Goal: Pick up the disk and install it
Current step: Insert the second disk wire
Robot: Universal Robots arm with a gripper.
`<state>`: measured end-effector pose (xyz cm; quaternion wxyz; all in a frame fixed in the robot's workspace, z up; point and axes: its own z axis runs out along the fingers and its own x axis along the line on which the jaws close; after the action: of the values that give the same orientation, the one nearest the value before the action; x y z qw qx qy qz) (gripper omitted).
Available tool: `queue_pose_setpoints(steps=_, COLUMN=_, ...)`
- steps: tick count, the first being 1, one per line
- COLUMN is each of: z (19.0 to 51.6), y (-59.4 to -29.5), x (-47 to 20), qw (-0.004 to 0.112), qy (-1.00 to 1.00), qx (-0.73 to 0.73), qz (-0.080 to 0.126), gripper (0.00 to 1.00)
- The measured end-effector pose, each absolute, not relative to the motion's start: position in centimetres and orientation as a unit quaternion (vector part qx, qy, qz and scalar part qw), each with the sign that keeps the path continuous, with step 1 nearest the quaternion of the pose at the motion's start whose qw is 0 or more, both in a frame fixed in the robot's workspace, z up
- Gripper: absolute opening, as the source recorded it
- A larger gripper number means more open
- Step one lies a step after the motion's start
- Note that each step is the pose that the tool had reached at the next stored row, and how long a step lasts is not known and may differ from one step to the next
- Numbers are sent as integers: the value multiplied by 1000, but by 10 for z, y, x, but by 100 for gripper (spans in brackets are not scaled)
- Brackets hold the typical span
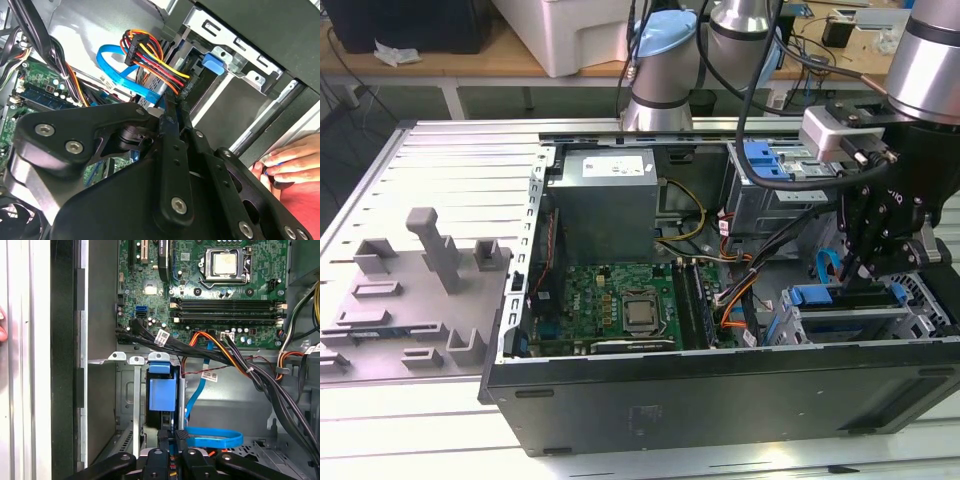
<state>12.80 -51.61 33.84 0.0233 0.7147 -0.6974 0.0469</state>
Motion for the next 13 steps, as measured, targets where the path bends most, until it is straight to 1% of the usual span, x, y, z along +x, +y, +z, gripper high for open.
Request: queue_pose_setpoints(steps=13, z=336, y=-516, x=128, qw=23, qy=-697, qx=715, qz=47, gripper=16)
